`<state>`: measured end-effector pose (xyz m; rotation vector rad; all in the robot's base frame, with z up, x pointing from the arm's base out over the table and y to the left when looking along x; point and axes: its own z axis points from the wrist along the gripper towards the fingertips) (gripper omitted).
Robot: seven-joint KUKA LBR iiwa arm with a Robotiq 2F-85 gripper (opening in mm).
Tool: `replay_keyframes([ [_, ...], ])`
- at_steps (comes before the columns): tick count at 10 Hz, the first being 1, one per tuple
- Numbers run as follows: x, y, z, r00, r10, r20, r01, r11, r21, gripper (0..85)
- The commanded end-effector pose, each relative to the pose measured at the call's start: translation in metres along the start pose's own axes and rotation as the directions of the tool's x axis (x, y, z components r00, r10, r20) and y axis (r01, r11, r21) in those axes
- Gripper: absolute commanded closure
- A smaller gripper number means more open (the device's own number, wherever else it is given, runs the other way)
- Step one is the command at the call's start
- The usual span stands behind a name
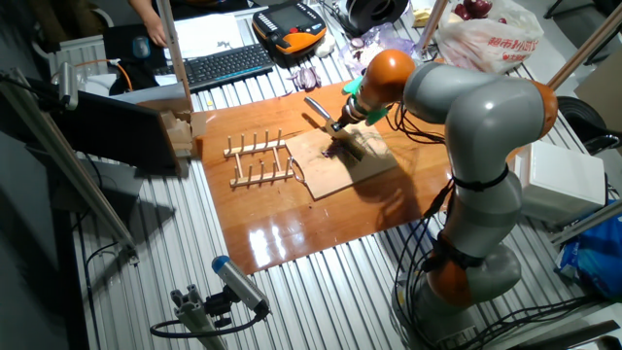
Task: Chop the onions
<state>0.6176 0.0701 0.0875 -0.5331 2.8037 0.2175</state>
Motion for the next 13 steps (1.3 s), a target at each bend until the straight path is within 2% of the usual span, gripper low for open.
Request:
replay_keyframes([
  [1, 0.001, 0.007, 0.003, 1.0, 0.024, -0.01, -0.024, 0.999, -0.031, 85.0],
  [2, -0.004, 0.011, 0.0, 0.999, 0.04, -0.018, -0.041, 0.999, -0.032, 85.0],
  [4, -0.012, 0.016, -0.012, 0.992, 0.116, -0.053, -0.12, 0.99, -0.079, 85.0],
  [5, -0.016, 0.017, -0.02, 0.983, 0.164, -0.079, -0.172, 0.979, -0.106, 85.0],
  [6, -0.02, 0.017, -0.025, 0.981, 0.173, -0.086, -0.182, 0.978, -0.101, 85.0],
  [8, -0.027, 0.02, -0.038, 0.947, 0.289, -0.142, -0.309, 0.939, -0.149, 85.0],
  [10, -0.035, 0.028, -0.046, 0.925, 0.347, -0.152, -0.365, 0.924, -0.114, 85.0],
  [13, -0.044, 0.038, -0.051, 0.916, 0.37, -0.154, -0.388, 0.916, -0.101, 85.0],
])
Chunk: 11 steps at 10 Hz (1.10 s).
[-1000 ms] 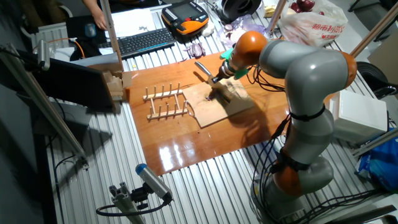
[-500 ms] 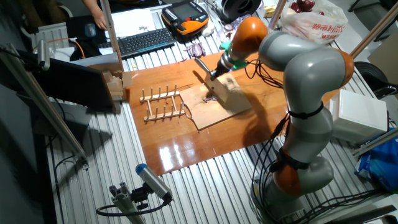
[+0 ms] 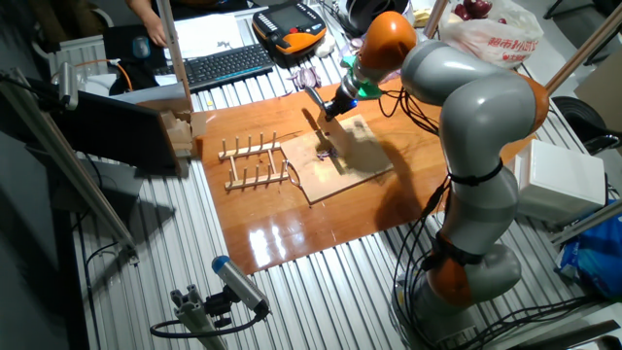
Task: Chop the onions
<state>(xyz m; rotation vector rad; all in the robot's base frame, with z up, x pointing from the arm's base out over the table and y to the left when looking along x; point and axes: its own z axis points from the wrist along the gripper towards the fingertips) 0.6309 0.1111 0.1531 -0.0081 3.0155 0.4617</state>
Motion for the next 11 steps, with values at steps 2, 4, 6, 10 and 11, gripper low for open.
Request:
replay_keyframes([
  [2, -0.001, 0.006, -0.002, 1.0, 0.024, -0.001, -0.024, 1.0, -0.002, 85.0],
  [4, 0.0, 0.009, -0.008, 1.0, 0.007, -0.005, -0.007, 1.0, 0.004, 85.0],
  [6, -0.001, 0.024, -0.012, 1.0, -0.008, 0.005, 0.008, 0.997, 0.083, 85.0],
  [10, 0.005, 0.063, -0.026, 0.993, 0.11, -0.053, -0.108, 0.993, 0.036, 85.0],
  [11, 0.008, 0.075, -0.03, 0.989, 0.14, -0.052, -0.138, 0.989, 0.046, 85.0],
])
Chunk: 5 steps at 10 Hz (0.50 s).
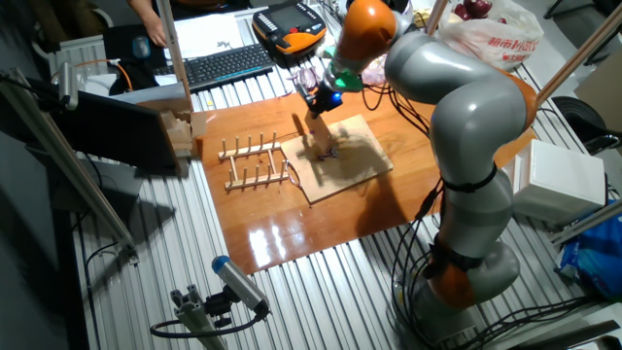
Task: Chop the onions
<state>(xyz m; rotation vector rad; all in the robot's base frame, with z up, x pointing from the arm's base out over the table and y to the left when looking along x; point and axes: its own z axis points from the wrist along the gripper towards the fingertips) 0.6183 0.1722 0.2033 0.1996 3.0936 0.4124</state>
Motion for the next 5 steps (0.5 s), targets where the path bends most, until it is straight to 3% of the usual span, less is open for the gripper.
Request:
replay_keyframes([
  [1, 0.0047, 0.0121, -0.0021, 1.0, 0.027, -0.001, -0.027, 1.0, 0.009, 85.0],
  [3, 0.0111, 0.0166, 0.0028, 0.999, 0.045, -0.002, -0.045, 0.999, -0.015, 85.0],
  [5, 0.0116, 0.0167, 0.003, 1.0, 0.026, 0.009, -0.026, 1.0, 0.012, 85.0],
])
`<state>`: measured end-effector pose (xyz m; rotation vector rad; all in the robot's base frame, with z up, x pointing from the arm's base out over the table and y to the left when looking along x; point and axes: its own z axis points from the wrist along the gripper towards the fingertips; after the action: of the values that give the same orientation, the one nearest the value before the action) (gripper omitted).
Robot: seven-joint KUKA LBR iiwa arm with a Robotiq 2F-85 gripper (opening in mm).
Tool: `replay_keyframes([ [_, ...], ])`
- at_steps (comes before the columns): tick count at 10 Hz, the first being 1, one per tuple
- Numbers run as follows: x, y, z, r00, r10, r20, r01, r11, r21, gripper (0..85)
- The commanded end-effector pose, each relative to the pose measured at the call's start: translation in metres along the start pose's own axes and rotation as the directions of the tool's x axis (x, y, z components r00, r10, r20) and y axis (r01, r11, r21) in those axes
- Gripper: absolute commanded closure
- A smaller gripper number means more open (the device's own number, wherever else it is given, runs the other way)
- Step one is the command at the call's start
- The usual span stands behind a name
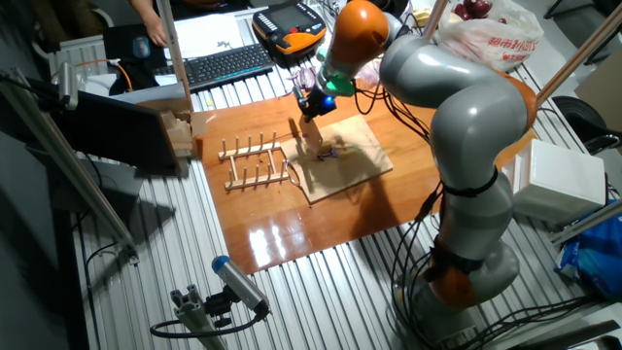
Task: Chop the onions
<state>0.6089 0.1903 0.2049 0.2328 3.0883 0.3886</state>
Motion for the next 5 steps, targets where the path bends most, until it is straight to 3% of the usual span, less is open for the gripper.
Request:
replay_keyframes([
  [1, -0.0001, 0.0001, 0.0, 1.0, -0.03, 0.007, 0.03, 1.0, 0.003, 85.0],
  [3, -0.0001, 0.0001, 0.0, 0.989, -0.149, 0.012, 0.15, 0.988, -0.027, 85.0],
  [5, -0.0001, 0.0001, 0.0, 0.98, -0.194, -0.033, 0.192, 0.98, -0.058, 85.0],
])
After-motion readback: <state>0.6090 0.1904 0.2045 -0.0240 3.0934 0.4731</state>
